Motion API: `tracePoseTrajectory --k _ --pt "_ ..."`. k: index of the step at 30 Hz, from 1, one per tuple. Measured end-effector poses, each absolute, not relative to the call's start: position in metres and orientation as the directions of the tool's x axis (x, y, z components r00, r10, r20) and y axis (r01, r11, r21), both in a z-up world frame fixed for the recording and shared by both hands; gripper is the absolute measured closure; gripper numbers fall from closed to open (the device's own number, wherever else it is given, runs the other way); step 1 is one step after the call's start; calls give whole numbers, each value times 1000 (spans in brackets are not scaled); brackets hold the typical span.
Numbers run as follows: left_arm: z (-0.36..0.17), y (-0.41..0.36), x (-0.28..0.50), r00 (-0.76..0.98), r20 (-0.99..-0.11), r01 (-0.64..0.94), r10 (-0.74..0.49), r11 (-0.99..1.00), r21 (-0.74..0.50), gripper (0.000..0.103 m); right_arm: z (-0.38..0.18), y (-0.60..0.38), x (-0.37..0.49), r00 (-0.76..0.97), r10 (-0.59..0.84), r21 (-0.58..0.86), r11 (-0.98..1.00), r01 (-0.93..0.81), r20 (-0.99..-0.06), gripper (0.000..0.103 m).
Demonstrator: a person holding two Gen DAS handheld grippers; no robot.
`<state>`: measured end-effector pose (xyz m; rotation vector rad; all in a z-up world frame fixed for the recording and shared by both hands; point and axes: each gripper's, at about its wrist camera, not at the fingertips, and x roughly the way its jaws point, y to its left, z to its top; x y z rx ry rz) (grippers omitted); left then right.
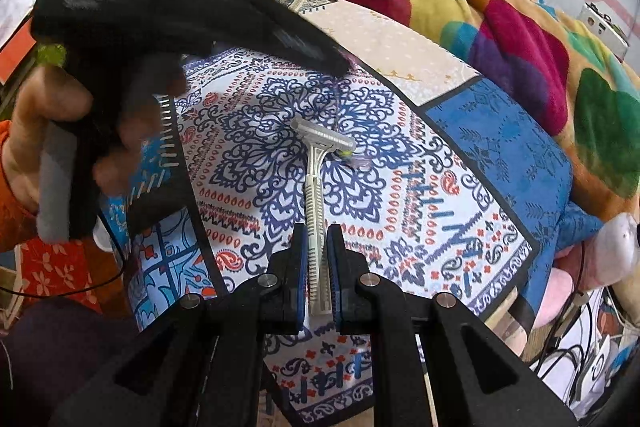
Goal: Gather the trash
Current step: 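Grasp the white razor handle with the right tool while the left tool grasps the pink hair clip, then carry the white razor and pink clip with both tools over the white bin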
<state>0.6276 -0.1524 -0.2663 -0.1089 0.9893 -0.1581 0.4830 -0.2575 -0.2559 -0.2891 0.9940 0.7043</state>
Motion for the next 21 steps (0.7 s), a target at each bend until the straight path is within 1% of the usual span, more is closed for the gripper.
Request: tracePoseTrajectory --k 7,9,17,21 --pt "-223 -101 589 626 -770 36 -122 991 -127 93 -256 -262 488 371 380 84 786 -613 -847 94" --pt "-215 -93 577 640 -762 34 -103 994 -105 93 -254 -263 492 370 383 105 801 -589 -846 94" --pt "-201 -71 526 627 -774 30 -84 996 -84 92 -241 -257 493 399 378 131 842 -523 -835 94" --pt "-193 -56 502 627 -773 12 -97 993 -115 92 -226 -252 488 412 386 152 854 -497 -825 94"
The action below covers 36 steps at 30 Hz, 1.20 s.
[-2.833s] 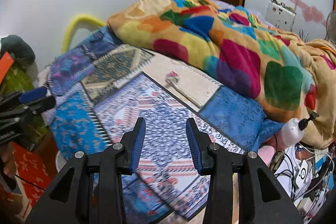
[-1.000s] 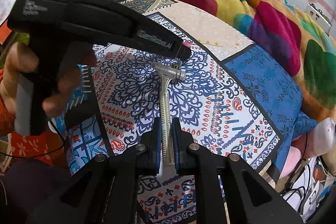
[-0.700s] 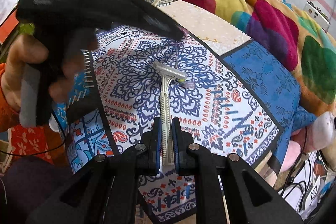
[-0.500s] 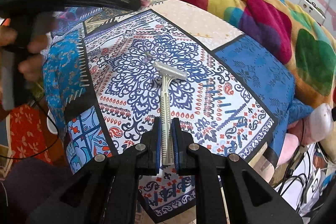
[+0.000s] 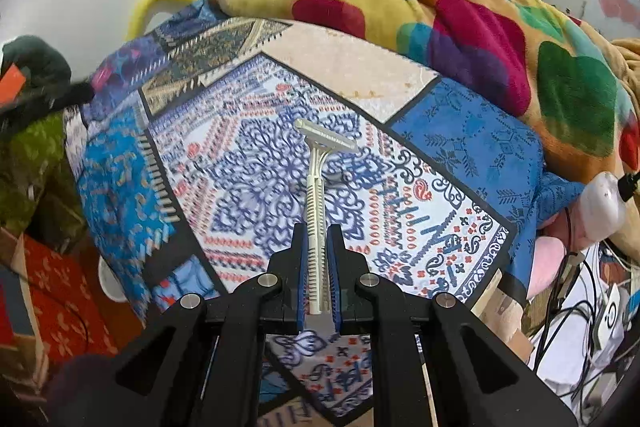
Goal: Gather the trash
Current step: 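Carry the white razor and pink clip with both tools over the white bin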
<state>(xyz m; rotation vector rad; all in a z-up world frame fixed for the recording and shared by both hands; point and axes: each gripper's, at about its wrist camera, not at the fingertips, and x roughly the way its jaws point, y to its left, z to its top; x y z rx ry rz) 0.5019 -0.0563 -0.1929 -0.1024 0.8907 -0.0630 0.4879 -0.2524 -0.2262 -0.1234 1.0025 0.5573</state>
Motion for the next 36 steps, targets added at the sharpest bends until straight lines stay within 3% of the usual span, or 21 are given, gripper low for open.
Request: tracePoseTrajectory --k 16,36 --pt "-150 19 394 677 -732 -85 -80 979 -185 92 -139 -183 423 469 462 144 811 -567 -753 94" --pt "-136 130 267 680 -731 -251 65 957 -149 92 -127 -32 319 338 574 149 638 -756 -746 94"
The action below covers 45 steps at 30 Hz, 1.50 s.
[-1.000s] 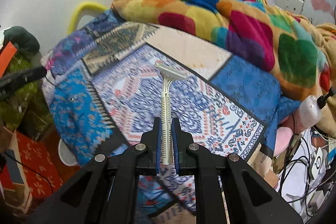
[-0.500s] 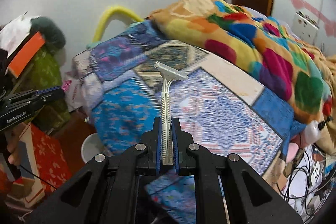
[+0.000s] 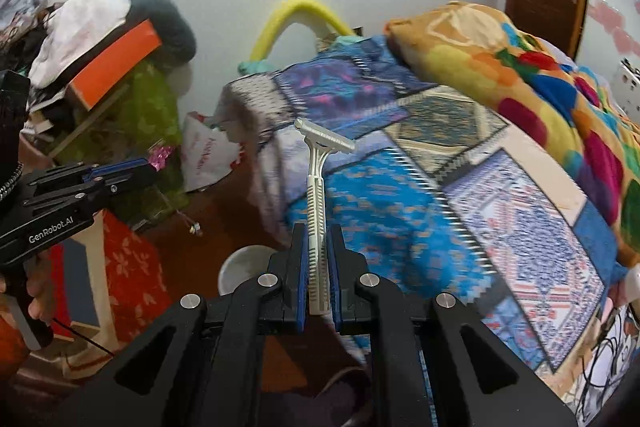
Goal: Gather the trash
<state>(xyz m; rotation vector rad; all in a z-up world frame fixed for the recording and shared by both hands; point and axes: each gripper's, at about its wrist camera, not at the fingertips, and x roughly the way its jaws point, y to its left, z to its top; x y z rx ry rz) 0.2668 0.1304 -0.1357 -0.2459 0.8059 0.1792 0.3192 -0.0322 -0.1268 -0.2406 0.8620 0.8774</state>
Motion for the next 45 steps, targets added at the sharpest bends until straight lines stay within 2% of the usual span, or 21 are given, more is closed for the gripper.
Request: tracePoseTrajectory --k 8,19,29,36,41,45 --pt "-160 171 234 654 -752 -326 77 927 -188 92 -137 13 288 286 572 144 591 -794 -769 94" --pt "-226 200 218 552 -830 -380 80 910 -165 92 -195 79 268 159 506 162 532 -831 -848 94" --pt "-298 227 230 448 -894 -438 -8 870 -228 92 -246 122 285 50 447 224 538 -813 -893 94" --pt "-308 233 250 456 -890 -438 -24 864 -248 92 -249 144 304 10 472 276 532 -800 -881 94" --pt "-313 241 250 446 -895 -465 -33 845 -263 92 -249 146 306 24 461 259 540 -801 -887 94" --pt "-307 237 244 422 -907 -458 6 865 -208 92 -245 132 304 12 460 270 542 -796 -888 91"
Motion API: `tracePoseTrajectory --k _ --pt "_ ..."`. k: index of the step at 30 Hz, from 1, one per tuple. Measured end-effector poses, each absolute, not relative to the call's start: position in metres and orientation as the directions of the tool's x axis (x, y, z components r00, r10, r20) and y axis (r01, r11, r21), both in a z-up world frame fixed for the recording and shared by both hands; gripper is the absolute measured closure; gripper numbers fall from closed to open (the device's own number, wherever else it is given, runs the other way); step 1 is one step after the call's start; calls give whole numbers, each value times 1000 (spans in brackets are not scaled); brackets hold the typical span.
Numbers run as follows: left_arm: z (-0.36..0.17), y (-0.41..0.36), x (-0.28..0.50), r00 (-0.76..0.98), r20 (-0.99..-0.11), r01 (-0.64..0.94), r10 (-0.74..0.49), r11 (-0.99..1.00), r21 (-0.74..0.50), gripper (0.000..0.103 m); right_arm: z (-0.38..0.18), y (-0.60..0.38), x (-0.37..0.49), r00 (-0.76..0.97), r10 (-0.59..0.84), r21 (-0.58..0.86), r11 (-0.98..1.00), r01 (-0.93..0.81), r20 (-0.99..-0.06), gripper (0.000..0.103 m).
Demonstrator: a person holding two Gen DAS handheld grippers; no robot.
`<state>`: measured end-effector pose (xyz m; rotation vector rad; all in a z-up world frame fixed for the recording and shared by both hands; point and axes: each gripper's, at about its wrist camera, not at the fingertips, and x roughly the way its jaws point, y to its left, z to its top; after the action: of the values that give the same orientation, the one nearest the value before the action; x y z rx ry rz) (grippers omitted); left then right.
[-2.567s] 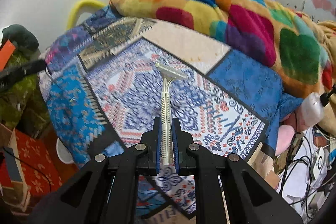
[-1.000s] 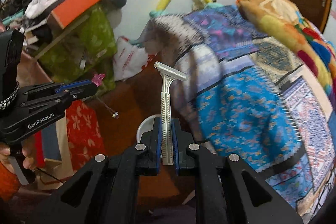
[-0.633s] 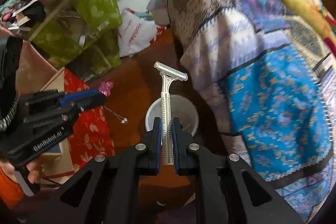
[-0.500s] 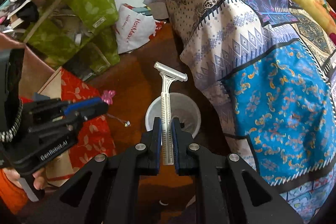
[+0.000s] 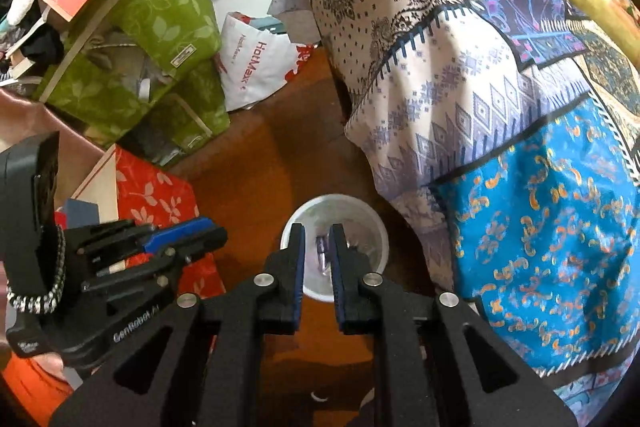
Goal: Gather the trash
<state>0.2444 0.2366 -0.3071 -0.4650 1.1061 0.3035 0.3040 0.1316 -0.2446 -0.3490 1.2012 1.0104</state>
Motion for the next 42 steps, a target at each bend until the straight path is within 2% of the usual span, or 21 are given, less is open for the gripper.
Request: tracePoseTrajectory --k 9,16,20,25,28,33,38,40,41,42 --pt "-238 209 211 502 -860 -437 90 885 -163 92 -188 70 272 122 518 233 566 -791 -847 91" --pt "-149 160 177 632 -759 -363 158 925 -110 92 -128 0 236 220 616 267 598 -756 -756 91" --pt "-93 123 154 726 -671 -286 151 953 -96 92 -87 -45 206 369 644 216 644 -734 -670 91" --pt "-31 75 111 837 -536 -183 110 979 -86 92 -32 -102 163 560 648 160 716 -680 -517 91" --pt "-10 56 89 872 -483 -133 80 988 -77 92 -7 -129 135 670 606 115 772 -625 -430 91" --pt "12 29 45 917 -399 -47 15 996 -71 92 9 -162 88 775 540 133 839 -528 -329 91" --pt "14 13 12 936 -351 -38 18 998 -49 83 9 -171 51 833 465 124 885 -449 -300 91" --pt "11 10 4 940 -339 -37 17 998 -52 71 10 -171 41 845 444 99 895 -435 -300 90" --pt "9 8 -2 944 -330 -32 9 997 -63 61 11 -171 38 850 434 89 899 -428 -299 85" --pt "8 8 -6 946 -324 -32 7 997 -71 55 11 -172 34 858 421 82 906 -416 -295 80"
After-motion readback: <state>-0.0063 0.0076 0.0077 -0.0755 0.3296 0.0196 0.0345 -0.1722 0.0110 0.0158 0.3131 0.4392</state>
